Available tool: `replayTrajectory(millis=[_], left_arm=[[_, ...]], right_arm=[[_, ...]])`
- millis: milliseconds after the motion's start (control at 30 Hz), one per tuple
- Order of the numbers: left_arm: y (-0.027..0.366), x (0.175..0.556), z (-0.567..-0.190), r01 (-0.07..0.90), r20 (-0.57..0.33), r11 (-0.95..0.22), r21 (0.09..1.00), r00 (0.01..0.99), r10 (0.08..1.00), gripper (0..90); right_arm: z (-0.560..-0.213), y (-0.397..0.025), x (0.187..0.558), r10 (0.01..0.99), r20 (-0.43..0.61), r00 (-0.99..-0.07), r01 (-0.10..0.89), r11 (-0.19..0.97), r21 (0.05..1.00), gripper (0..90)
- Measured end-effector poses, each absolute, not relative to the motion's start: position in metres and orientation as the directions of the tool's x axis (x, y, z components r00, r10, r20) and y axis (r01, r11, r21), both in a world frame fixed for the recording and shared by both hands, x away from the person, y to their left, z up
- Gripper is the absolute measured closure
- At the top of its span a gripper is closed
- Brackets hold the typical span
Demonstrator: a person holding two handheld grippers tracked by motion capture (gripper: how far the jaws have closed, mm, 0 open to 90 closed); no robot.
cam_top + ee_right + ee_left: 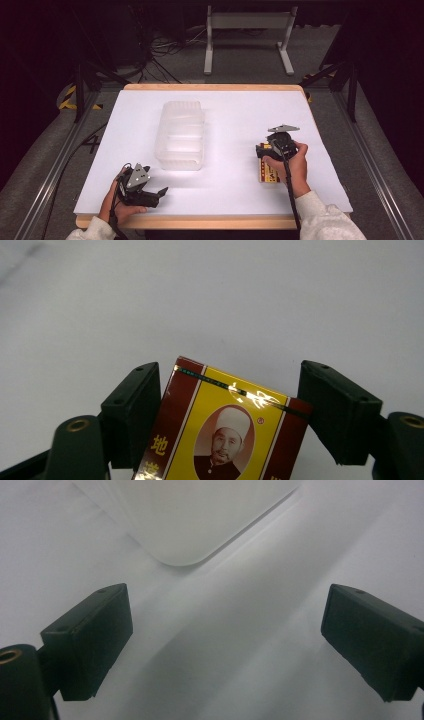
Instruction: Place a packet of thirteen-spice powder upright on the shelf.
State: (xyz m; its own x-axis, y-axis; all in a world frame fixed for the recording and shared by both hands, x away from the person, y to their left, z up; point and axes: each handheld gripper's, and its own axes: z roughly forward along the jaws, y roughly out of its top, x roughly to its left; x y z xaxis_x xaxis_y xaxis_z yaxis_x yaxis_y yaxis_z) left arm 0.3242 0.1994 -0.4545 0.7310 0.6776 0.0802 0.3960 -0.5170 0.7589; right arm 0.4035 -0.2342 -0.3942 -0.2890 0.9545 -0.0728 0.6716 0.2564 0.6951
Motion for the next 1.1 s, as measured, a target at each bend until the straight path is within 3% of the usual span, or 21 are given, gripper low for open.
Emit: replayTrajectory(millis=[433, 1100], left_arm=[[0.199, 0.324, -0.454, 0.399, 0.083, -0.516, 0.758, 0.726, 0.683, 7.0], [0.202, 0.324, -0.454, 0.401, 0.073, -0.503, 0.765, 0.723, 0.687, 6.9]], right_arm=[[-0.358, -0.225, 0.391, 0.935, -0.056, -0.350, 0.546, 0.252, 0.799, 29.6], [-0.341, -0.195, 0.393, 0.912, -0.076, -0.402, 0.431, 0.262, 0.864, 30.4]])
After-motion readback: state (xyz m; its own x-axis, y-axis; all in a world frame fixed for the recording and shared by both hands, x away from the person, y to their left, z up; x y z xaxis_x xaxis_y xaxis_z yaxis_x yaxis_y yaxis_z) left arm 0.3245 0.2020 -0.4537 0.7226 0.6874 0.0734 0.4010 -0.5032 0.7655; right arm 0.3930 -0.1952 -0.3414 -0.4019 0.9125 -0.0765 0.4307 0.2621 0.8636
